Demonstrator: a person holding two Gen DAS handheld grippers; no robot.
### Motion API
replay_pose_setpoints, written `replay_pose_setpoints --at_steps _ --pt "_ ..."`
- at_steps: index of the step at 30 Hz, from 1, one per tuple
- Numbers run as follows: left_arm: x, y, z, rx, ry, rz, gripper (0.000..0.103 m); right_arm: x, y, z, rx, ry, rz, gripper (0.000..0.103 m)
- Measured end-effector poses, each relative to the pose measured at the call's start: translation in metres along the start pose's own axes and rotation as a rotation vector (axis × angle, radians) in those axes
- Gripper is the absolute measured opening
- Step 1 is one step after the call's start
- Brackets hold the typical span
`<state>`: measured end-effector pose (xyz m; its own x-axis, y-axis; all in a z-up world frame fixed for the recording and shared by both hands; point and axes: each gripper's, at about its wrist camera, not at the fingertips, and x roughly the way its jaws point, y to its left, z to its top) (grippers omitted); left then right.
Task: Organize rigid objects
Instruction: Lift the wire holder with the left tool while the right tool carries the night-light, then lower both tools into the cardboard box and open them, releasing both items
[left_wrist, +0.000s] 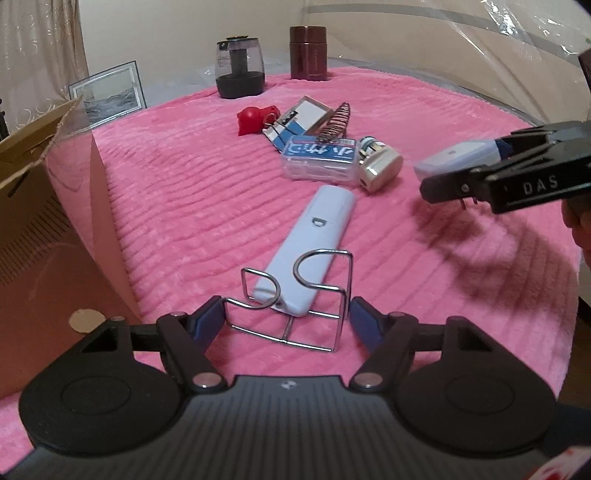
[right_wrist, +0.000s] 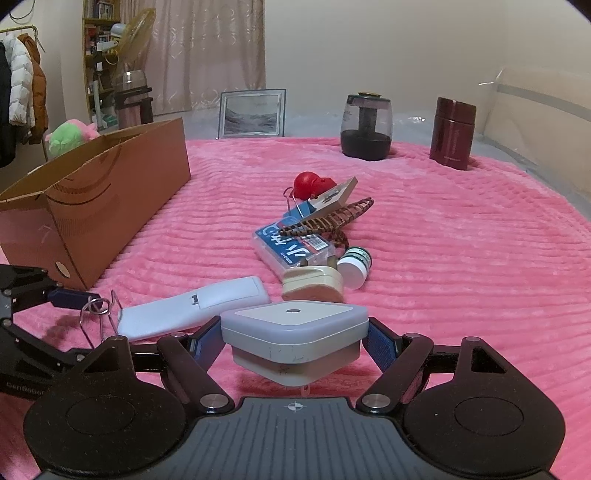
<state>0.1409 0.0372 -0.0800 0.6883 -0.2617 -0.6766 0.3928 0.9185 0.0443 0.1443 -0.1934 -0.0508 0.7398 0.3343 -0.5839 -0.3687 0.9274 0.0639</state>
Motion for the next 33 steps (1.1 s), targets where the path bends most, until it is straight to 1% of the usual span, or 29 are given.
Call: replay_pose_setpoints --at_steps 6,15,18,21,26,30,33 --pt "-0.008 -0.002 -0.003 -0.027 -0.008 0.004 0.07 -0.004 0.001 0.0 0.002 -0.005 -0.001 0.077" --pt "-0.026 -0.002 -0.004 -0.038 -0.016 0.018 0.07 -0.015 0.007 0.003 0.0 -0.019 0.016 0.077" --pt "-0.035 0.0 0.0 -0.055 -0.025 0.019 0.07 -0.019 0.011 0.006 -0.004 -0.026 0.027 0.077" --pt "-0.049 0.002 0.01 -0.049 -0.047 0.029 0.07 -0.023 0.015 0.013 -0.013 -0.037 0.045 0.077" --pt "-0.081 0.014 0.032 -0.048 -0.084 0.061 0.07 -0.03 0.03 0.038 -0.062 -0.081 0.106 0.077" --pt "-0.111 0.038 0.051 -0.072 -0.114 0.084 0.07 -0.032 0.049 0.067 -0.107 -0.113 0.202 0.077" --pt "-0.131 0.063 0.062 -0.07 -0.125 0.112 0.07 -0.027 0.066 0.092 -0.139 -0.133 0.278 0.077"
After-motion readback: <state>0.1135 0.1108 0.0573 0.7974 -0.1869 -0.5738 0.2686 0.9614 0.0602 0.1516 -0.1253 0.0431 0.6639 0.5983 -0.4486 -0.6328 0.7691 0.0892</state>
